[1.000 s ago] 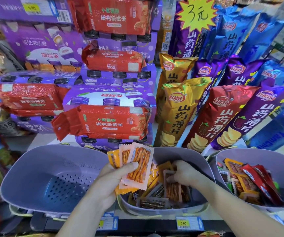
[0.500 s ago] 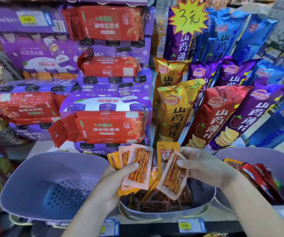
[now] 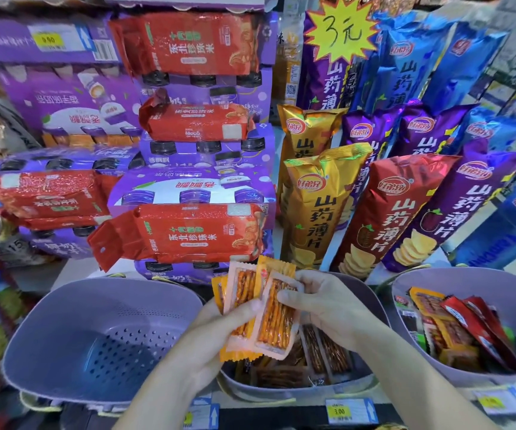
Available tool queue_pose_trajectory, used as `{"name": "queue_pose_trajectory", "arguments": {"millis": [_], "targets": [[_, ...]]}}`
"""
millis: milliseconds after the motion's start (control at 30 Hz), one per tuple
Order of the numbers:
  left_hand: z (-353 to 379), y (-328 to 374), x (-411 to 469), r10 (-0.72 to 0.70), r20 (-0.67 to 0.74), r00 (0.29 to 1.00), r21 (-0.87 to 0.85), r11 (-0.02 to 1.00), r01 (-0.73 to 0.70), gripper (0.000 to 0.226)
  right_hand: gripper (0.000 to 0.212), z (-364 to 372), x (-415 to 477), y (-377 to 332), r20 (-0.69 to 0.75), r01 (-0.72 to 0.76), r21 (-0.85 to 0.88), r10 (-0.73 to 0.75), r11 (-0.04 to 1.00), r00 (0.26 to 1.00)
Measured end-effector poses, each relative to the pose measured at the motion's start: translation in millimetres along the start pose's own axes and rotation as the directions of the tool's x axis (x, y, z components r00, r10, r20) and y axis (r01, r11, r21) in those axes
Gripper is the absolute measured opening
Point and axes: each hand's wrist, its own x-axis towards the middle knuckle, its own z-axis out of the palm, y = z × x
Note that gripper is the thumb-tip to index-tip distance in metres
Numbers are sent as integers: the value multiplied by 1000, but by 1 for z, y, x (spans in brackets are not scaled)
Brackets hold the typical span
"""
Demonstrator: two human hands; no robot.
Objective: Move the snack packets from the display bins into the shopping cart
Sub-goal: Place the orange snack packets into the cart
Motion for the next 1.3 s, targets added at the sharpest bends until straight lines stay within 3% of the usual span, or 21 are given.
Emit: {"name": "queue_pose_trajectory", "arguments": {"millis": [100,333,467,533,600,667,733,767,833,967,1100,1300], "targets": [[-1,-1,0,15,-25,1000,53,999,-13,89,29,9,0,-7,-4,32,40,-32,999,999],[-9,1,1,-22,-35,999,111,994,26,68,52,24,2,-15,-50,127,-178,-138,976,989],[-12,2,3,-22,-44,999,76,997,26,47,36,15,14,-15,73,60,-145,-49,988,996],[-15,3,4,-18,-57,998,51,999,21,50,39,-2,22,-11,104,-9,-56,15,998,995],[-19,3,5,-15,-76,997,29,999,17,58,39,-25,27,-7,30,-58,-178,65,982,997],[-24,1,5,-4,-97,995,12,1000,5,49,27,-49,30,4,-59,-120,-567,105,815,993],[-27,-1,5,0,-103,995,14,1000,2,49,33,-63,33,16,-79,-174,-863,213,473,974],[-26,-1,5,-1,-101,995,15,1000,2,55,38,-65,33,22,-87,-178,-928,273,328,958],[-24,-1,5,0,-104,995,15,1000,1,64,44,-65,33,33,-102,-175,-969,359,177,928],[-22,-2,4,-1,-95,995,25,1000,3,61,47,-61,32,47,-120,-189,-975,440,117,890],[-22,-2,3,-5,-95,995,31,999,8,68,42,-61,36,53,-146,-182,-982,397,54,906],[-21,-1,4,-7,-100,995,40,999,11,71,32,-64,38,60,-94,-149,-982,377,120,921]]}}
